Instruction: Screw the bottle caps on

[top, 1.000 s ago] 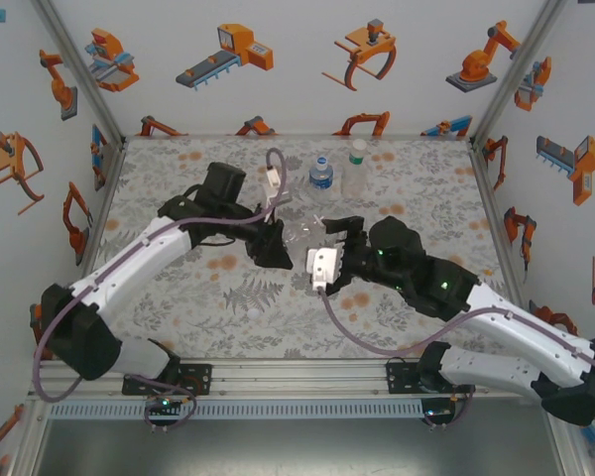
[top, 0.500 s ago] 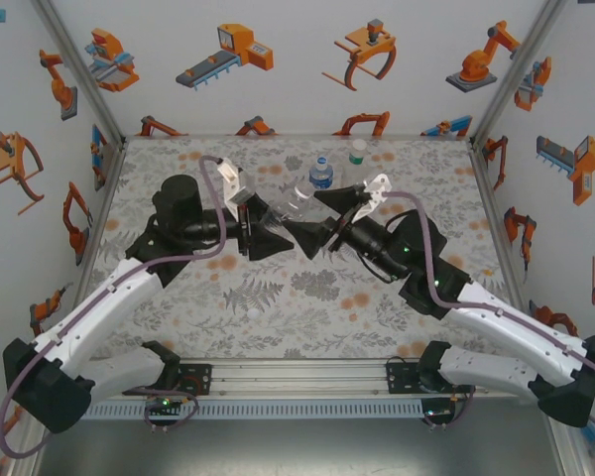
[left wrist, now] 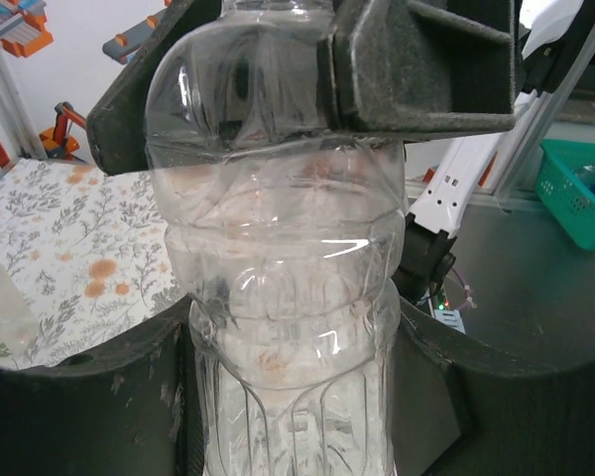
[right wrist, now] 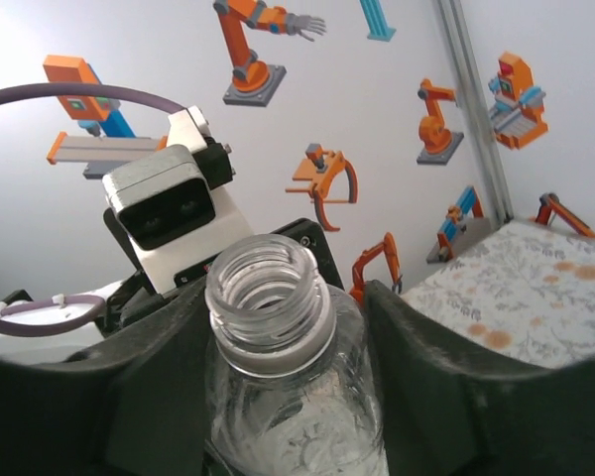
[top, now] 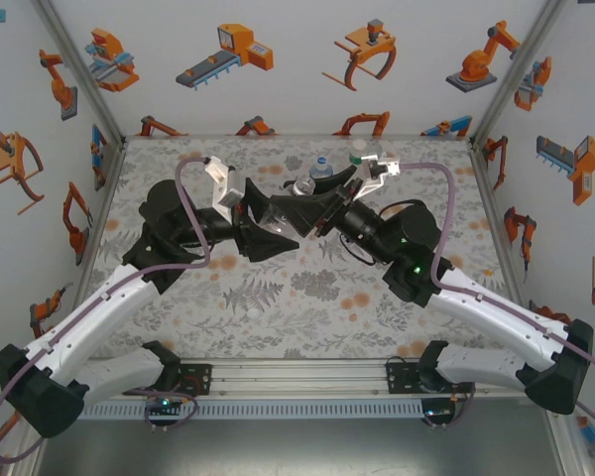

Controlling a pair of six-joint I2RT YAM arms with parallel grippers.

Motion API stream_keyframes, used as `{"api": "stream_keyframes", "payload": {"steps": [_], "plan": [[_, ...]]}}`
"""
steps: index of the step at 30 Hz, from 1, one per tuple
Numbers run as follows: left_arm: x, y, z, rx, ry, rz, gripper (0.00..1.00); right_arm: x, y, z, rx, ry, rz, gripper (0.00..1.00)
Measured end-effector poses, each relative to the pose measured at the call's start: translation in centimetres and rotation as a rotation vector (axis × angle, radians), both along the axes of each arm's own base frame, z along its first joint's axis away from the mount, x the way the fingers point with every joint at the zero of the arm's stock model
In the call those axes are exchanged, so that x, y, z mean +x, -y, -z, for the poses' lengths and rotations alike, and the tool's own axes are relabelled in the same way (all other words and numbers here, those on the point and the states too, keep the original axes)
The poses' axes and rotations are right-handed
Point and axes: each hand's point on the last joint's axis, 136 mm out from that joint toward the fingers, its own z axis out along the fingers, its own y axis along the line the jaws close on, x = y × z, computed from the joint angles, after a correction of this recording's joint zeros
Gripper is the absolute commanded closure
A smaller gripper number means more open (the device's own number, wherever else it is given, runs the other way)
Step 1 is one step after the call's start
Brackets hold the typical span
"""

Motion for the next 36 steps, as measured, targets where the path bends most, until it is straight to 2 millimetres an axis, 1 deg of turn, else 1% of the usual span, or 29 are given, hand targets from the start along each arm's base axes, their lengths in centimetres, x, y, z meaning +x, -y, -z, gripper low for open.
{"api": "stream_keyframes", "payload": {"steps": [1,2,5,10,13,15,20,22,24,25,26,28,29,30,32,36], "plan": [[0.0,0.0,-0.1,-0.001,0.001,0.0,0.48,0.0,0.1,-0.1,0.003,0.004,0.002,0.62],[0.0,0.1,-0.1,-0.001,0.001,0.0,0.43,0.0,0.1,-0.2,0.005,0.005,0.002,0.64],[0.1,0.2,-0.2,-0.001,-0.002,0.003,0.33,0.0,0.1,-0.3,0.009,0.008,0.001,0.68],[0.3,0.7,-0.6,-0.001,-0.002,0.01,0.3,-0.2,0.1,-0.2,0.005,0.014,-0.005,0.72],[0.3,1.0,-0.6,0.004,-0.007,0.02,0.32,-0.2,0.0,-0.2,0.002,0.018,-0.005,0.73],[0.2,1.1,-0.5,0.012,-0.014,0.026,0.37,-0.2,0.0,-0.2,0.0,0.021,-0.005,0.73],[-0.1,1.4,-0.5,0.033,-0.02,0.038,0.52,-0.1,0.1,-0.2,-0.005,0.031,0.004,0.73],[-0.1,1.4,-0.4,0.042,-0.022,0.036,0.56,-0.1,0.0,-0.2,-0.009,0.03,0.005,0.72],[0.0,1.4,-0.3,0.051,-0.02,0.034,0.61,-0.1,0.1,-0.1,-0.01,0.03,0.006,0.64],[0.0,1.4,-0.3,0.056,-0.02,0.031,0.66,0.0,0.0,-0.1,-0.012,0.029,0.006,0.55],[0.1,1.4,-0.3,0.062,-0.023,0.026,0.71,0.0,0.0,0.0,-0.017,0.029,0.007,0.48],[0.2,1.4,0.0,0.074,-0.03,0.022,0.78,0.0,0.1,0.3,-0.035,0.032,0.018,0.37],[0.4,1.5,0.2,0.081,-0.037,0.015,0.82,0.1,0.1,0.5,-0.059,0.034,0.029,0.34],[0.7,1.5,0.4,0.09,-0.044,0.003,0.86,0.1,0.2,0.8,-0.084,0.035,0.04,0.32],[1.7,1.2,0.9,0.107,-0.063,-0.029,0.99,0.3,0.5,1.3,-0.139,0.042,0.075,0.3],[3.1,0.7,1.4,0.121,-0.083,-0.077,1.0,0.4,1.9,1.1,-0.225,0.074,0.158,0.29]]}}
